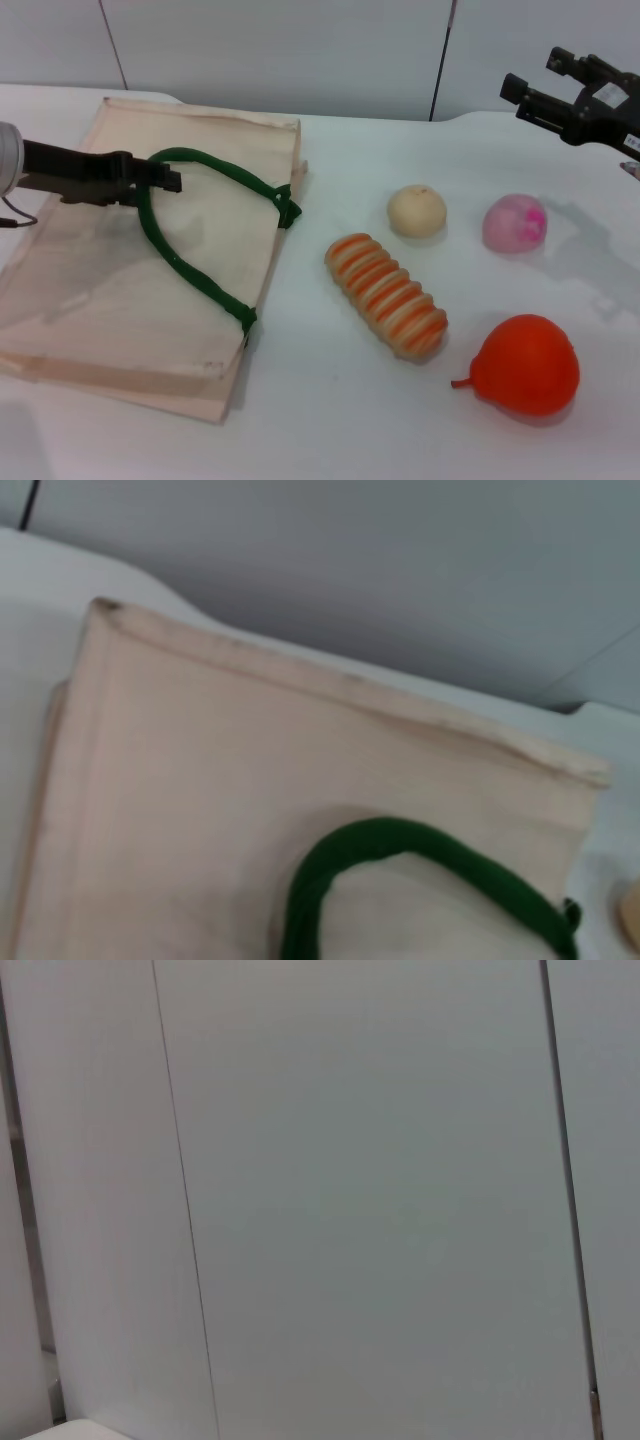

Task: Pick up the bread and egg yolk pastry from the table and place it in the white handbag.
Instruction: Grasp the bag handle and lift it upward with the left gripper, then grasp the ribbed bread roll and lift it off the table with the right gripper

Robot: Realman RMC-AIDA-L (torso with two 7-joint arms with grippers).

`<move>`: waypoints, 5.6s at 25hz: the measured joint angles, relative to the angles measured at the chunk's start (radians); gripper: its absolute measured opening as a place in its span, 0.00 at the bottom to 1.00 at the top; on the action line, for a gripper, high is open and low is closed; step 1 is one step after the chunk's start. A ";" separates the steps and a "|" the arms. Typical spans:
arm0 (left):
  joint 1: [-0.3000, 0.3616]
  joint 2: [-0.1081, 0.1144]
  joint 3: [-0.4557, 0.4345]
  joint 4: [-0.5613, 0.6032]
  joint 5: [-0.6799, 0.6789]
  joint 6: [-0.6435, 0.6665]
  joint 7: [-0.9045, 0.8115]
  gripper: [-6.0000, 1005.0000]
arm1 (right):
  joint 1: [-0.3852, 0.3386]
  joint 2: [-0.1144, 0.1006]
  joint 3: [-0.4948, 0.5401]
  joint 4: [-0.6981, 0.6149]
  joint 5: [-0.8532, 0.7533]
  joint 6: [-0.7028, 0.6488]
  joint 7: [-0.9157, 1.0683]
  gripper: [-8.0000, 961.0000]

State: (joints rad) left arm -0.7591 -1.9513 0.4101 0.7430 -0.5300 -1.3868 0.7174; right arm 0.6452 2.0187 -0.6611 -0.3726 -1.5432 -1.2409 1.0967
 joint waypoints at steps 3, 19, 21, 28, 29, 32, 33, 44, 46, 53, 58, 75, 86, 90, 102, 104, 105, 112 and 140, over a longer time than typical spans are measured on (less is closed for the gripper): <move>-0.006 -0.003 0.001 0.000 0.029 0.006 -0.018 0.79 | 0.001 0.000 0.000 0.000 0.000 0.005 0.000 0.91; -0.031 -0.005 0.010 -0.026 0.106 0.130 -0.043 0.79 | 0.006 0.001 0.000 0.001 0.000 0.021 0.000 0.91; -0.045 -0.006 0.011 -0.055 0.106 0.154 -0.028 0.79 | 0.007 0.001 0.000 0.001 0.000 0.021 0.000 0.91; -0.078 -0.010 0.048 -0.135 0.106 0.234 -0.001 0.79 | 0.012 0.002 0.000 0.001 0.000 0.021 0.001 0.91; -0.080 -0.010 0.059 -0.145 0.106 0.245 -0.002 0.79 | 0.012 0.002 0.000 0.001 0.000 0.021 0.001 0.91; -0.085 -0.011 0.092 -0.172 0.107 0.270 -0.007 0.79 | 0.013 0.002 0.000 0.001 0.000 0.021 0.003 0.91; -0.086 -0.011 0.101 -0.181 0.107 0.275 -0.009 0.79 | 0.013 0.002 0.000 0.001 0.000 0.021 0.003 0.91; -0.097 -0.003 0.164 -0.224 0.108 0.298 -0.038 0.79 | 0.015 0.002 0.000 0.001 0.000 0.020 0.004 0.91; -0.097 -0.003 0.165 -0.224 0.114 0.301 -0.038 0.76 | 0.016 0.002 0.000 0.001 0.000 0.019 0.005 0.91; -0.097 -0.007 0.166 -0.225 0.134 0.316 -0.038 0.55 | 0.016 0.002 0.000 0.001 0.000 0.016 0.006 0.91; -0.096 -0.013 0.167 -0.227 0.133 0.339 -0.016 0.36 | 0.016 0.002 0.000 0.002 0.000 0.016 0.006 0.91; 0.001 0.007 0.152 -0.209 -0.353 0.194 0.336 0.14 | 0.005 -0.001 -0.010 -0.006 -0.036 -0.099 0.012 0.91; 0.089 0.049 0.151 -0.215 -0.713 -0.005 0.508 0.13 | 0.051 0.014 -0.093 -0.123 -0.385 -0.120 0.252 0.91; 0.106 0.062 0.151 -0.215 -0.755 -0.038 0.512 0.13 | 0.095 0.018 -0.240 -0.130 -0.429 -0.055 0.370 0.91; 0.117 0.074 0.151 -0.215 -0.799 -0.069 0.511 0.13 | -0.077 0.016 -0.891 -0.672 -0.484 0.139 0.938 0.91; 0.127 0.077 0.150 -0.215 -0.826 -0.086 0.516 0.13 | -0.093 0.015 -0.945 -0.747 -0.550 0.159 1.035 0.91; 0.130 0.078 0.150 -0.215 -0.834 -0.092 0.519 0.13 | -0.094 0.015 -0.960 -0.763 -0.577 0.161 1.066 0.91; 0.132 0.076 0.150 -0.216 -0.866 -0.146 0.532 0.13 | -0.029 0.014 -1.088 -0.729 -0.640 0.237 1.207 0.90; 0.128 0.071 0.150 -0.226 -0.877 -0.158 0.539 0.13 | 0.108 0.012 -1.214 -0.560 -0.814 0.365 1.521 0.67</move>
State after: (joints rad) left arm -0.6313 -1.8806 0.5598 0.5169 -1.4069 -1.5449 1.2564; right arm 0.7531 2.0308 -1.8748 -0.9323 -2.3567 -0.8761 2.6178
